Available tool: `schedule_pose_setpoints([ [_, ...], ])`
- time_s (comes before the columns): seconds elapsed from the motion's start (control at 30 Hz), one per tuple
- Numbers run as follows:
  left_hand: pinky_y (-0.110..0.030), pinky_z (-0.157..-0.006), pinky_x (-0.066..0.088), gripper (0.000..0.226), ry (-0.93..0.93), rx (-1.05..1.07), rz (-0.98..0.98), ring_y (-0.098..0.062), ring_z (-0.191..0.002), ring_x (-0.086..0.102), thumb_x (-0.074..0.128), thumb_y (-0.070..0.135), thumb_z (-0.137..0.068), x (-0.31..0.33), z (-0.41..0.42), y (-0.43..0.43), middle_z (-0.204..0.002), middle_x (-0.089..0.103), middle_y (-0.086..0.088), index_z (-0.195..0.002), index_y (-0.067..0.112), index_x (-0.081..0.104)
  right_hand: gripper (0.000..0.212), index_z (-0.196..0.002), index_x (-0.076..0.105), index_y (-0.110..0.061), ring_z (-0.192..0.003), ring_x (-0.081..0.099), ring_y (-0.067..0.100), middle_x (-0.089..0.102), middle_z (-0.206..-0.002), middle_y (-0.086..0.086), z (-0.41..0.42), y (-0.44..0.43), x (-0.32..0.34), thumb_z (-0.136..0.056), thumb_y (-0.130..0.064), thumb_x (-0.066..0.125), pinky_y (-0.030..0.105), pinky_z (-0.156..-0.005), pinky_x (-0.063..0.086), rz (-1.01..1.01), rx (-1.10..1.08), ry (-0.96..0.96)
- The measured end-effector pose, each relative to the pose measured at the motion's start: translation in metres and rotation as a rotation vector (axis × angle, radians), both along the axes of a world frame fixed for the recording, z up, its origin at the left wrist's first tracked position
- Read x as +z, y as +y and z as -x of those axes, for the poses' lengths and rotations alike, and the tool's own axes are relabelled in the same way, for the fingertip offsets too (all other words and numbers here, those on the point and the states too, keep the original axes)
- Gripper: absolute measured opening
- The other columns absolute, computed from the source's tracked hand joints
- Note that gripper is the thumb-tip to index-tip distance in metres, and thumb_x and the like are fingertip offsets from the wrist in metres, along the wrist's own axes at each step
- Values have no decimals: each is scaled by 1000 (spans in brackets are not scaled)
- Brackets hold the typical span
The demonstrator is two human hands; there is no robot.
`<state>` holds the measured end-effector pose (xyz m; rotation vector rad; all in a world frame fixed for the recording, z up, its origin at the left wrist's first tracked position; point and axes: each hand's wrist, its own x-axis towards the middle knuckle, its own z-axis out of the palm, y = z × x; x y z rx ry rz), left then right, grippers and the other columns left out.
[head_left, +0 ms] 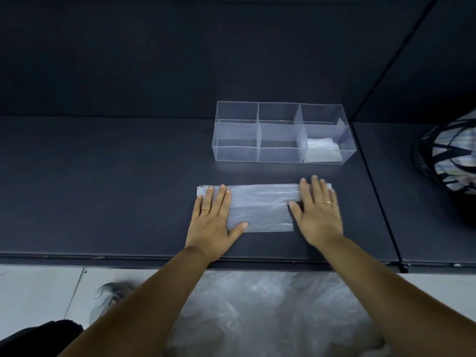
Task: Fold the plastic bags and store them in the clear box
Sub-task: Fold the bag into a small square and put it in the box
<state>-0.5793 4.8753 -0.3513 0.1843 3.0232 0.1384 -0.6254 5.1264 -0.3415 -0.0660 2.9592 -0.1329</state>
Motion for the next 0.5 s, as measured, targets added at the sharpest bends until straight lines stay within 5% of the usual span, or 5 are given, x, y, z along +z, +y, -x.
schedule_pose_setpoints([
  [0.1,-43,-118,-13,94,-6,2,15,-22,-147,-15,-5,76,-80,2,-1,0,-162,-7,0,-153,18,-5,67,-148,27,-11,-140,25,36,25,-153,19,-15,11,20,-95,-47,46,46,-114,21,19,18,138],
  [0.17,-45,-115,-20,93,-5,17,18,-22,-147,-15,-1,76,-81,6,-1,1,-161,-9,-1,-153,17,-6,50,-126,55,-12,-116,50,34,52,-128,13,-32,5,30,-85,-38,67,45,-94,40,177,171,172],
  [0.27,-48,-114,-19,83,88,-2,-22,-23,-148,-4,25,67,-91,18,-6,7,-161,2,-5,-154,16,8,30,-107,64,-16,-99,53,24,54,-106,2,-50,-7,33,-83,-31,71,36,-88,42,239,290,35],
  [0.37,-39,-118,-3,59,146,-148,-210,-22,-144,22,44,47,-96,25,-17,23,-152,36,-5,-143,12,41,11,-97,65,-13,-94,51,24,53,-99,3,-52,-13,31,-88,-20,66,32,-86,41,306,218,45],
  [0.5,-30,-119,-4,64,40,-172,-288,-14,-145,17,44,50,-96,20,-34,36,-156,28,1,-149,15,31,10,-96,61,-14,-99,50,23,53,-104,3,-50,-20,29,-95,-15,51,30,-87,37,249,203,14],
])
